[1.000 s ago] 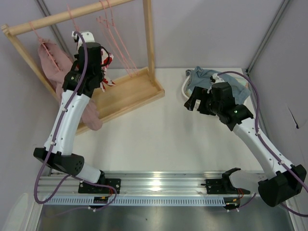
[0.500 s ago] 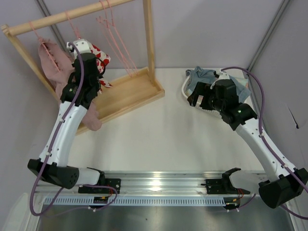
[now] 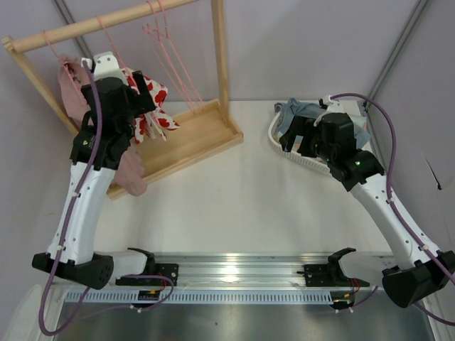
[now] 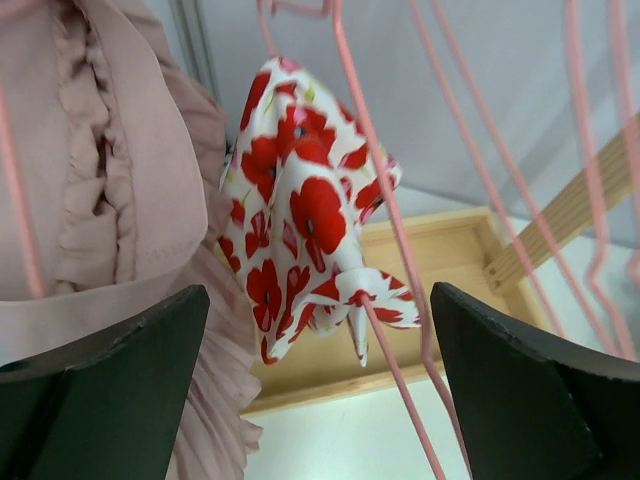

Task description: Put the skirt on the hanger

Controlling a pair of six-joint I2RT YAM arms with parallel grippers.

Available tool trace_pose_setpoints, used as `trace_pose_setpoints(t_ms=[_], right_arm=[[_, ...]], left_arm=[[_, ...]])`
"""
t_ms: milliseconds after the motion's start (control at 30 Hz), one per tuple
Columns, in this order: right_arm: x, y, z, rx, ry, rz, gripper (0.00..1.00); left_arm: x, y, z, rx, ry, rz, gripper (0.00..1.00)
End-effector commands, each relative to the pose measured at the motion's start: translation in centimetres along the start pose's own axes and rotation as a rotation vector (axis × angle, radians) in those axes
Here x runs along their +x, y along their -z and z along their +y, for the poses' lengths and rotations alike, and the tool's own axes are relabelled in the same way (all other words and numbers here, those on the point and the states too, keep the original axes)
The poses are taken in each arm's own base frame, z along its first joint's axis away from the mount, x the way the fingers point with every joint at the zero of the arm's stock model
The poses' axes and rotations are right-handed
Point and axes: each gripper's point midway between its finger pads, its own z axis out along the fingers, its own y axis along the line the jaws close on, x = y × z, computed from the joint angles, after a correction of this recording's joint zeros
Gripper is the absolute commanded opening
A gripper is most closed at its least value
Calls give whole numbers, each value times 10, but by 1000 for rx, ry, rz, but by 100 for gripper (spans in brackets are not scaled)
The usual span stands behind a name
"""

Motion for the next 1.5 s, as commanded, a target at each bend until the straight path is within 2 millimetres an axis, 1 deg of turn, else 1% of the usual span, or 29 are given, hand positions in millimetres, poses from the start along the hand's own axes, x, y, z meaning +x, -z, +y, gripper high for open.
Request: trace_pose_setpoints(t_ms=[0,100,167,200,267,300,333,400,433,467,500,533,567,600,667,700,733,767,800,833,867,900,933,1067,1133,1167,1200,1300,1467], right_arm=[[-33,19,11,-32,23,-97,100],[-38,24,12,-22,35,-88,99],[-44,28,14,-17,48,-83,99],[-44,30,14,-21,63,-83,99],[-50,36,15,-24,67,-107,99],[-52,39,14,-23,64,-120,99],[-56,42,14,-23,70,-144,99],[-59,52,11,-21,65,-185,100],[-63,56,9,-11,55,-217,100],[-61,64,5,-10,50,-240,99],[-60,68,3,-9,46,-257,99],[-62,71,2,-9,32,-287,99],[-60,76,0,-15,27,-303,100],[-51,82,-5,-21,22,-314,99],[-44,88,-3,-65,13,-340,100],[-25,79,-9,-65,12,-313,99],[-26,91,-7,-98,-4,-359,100],[-19,91,-9,-109,-17,-360,99],[-6,93,-12,-129,-29,-364,99],[1,93,-14,-136,-37,-366,99],[6,95,-16,-144,-45,-369,99],[11,97,-18,-147,-62,-370,99],[18,104,-20,-165,-69,-382,99],[30,120,-22,-210,-92,-421,99],[37,123,-26,-217,-103,-429,99],[47,118,-30,-211,-106,-415,99],[50,123,-31,-226,-115,-435,99],[70,119,-36,-248,-124,-431,99],[84,115,-41,-246,-123,-400,99]], left_arm=[[-60,48,11,80,30,-133,99],[-72,72,10,161,21,-162,99],[-68,84,6,222,-3,-155,99],[-64,93,-3,297,-33,-147,99],[-48,108,-4,367,-57,-137,99],[-48,117,-4,401,-63,-160,99],[-23,126,-5,450,-80,-137,99],[-18,142,0,484,-78,-176,99],[2,143,-6,530,-96,-149,99],[13,157,1,552,-97,-175,99],[30,159,-3,592,-105,-162,99],[35,172,-8,658,-111,-177,99],[62,175,-7,686,-121,-160,99],[66,181,-7,710,-111,-172,99],[78,188,-10,751,-84,-169,99],[102,181,-13,759,-68,-129,99],[109,182,-14,768,-51,-124,99],[126,177,-15,770,-33,-92,99],[133,180,-15,779,17,-106,99],[148,176,-16,786,36,-91,99],[150,179,-16,795,61,-106,99],[146,191,-13,816,109,-155,99],[161,186,-14,812,123,-129,99],[167,193,0,770,210,-149,99],[173,193,0,776,234,-151,99],[174,191,-1,779,230,-154,99],[172,191,-1,777,222,-161,99],[171,187,3,745,223,-158,99],[172,183,8,706,239,-150,99]])
